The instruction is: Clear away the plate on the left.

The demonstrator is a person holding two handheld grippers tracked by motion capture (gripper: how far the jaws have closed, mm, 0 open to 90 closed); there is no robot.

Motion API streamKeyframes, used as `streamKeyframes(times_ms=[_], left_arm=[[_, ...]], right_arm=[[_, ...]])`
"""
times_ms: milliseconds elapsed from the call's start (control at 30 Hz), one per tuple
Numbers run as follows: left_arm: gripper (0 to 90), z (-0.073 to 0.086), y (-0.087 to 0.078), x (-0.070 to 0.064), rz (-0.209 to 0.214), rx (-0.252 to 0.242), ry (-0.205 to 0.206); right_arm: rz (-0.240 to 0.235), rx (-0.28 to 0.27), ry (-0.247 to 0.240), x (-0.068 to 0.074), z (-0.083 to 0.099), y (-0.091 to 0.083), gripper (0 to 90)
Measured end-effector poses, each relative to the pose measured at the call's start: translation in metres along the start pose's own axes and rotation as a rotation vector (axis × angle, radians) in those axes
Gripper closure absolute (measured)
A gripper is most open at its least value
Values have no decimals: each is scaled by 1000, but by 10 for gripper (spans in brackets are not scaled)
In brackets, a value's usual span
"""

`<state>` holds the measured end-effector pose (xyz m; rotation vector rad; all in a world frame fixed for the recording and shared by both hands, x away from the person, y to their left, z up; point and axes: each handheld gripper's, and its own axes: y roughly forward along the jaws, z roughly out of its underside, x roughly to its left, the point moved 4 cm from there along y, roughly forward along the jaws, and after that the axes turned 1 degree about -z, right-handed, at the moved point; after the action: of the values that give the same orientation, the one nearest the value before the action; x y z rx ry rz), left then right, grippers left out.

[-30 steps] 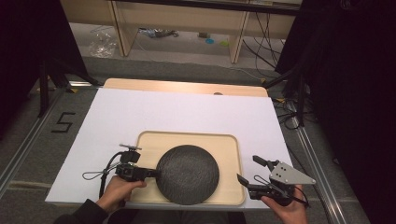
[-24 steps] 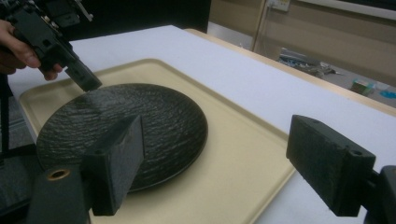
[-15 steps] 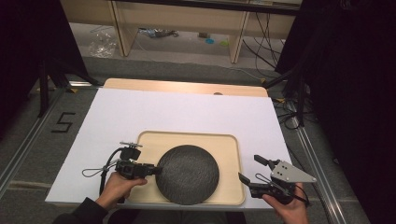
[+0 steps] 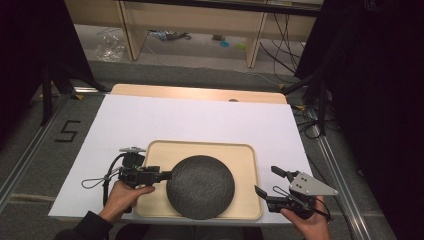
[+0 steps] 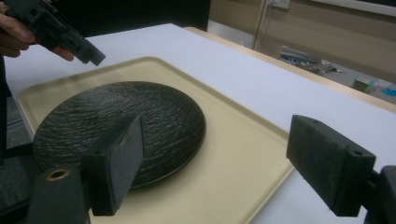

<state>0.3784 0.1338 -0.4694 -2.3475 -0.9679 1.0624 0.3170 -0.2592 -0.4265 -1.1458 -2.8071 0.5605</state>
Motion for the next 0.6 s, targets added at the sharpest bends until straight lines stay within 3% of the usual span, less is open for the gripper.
streamKeyframes(times_ms=[433, 600], left_arm=[[305, -4, -19, -7, 45, -128, 78], [284, -5, -26, -10, 72, -171, 89]], right_arm=[[0, 3, -13, 5, -2, -1, 207], [2, 5, -15, 5, -2, 0, 207]])
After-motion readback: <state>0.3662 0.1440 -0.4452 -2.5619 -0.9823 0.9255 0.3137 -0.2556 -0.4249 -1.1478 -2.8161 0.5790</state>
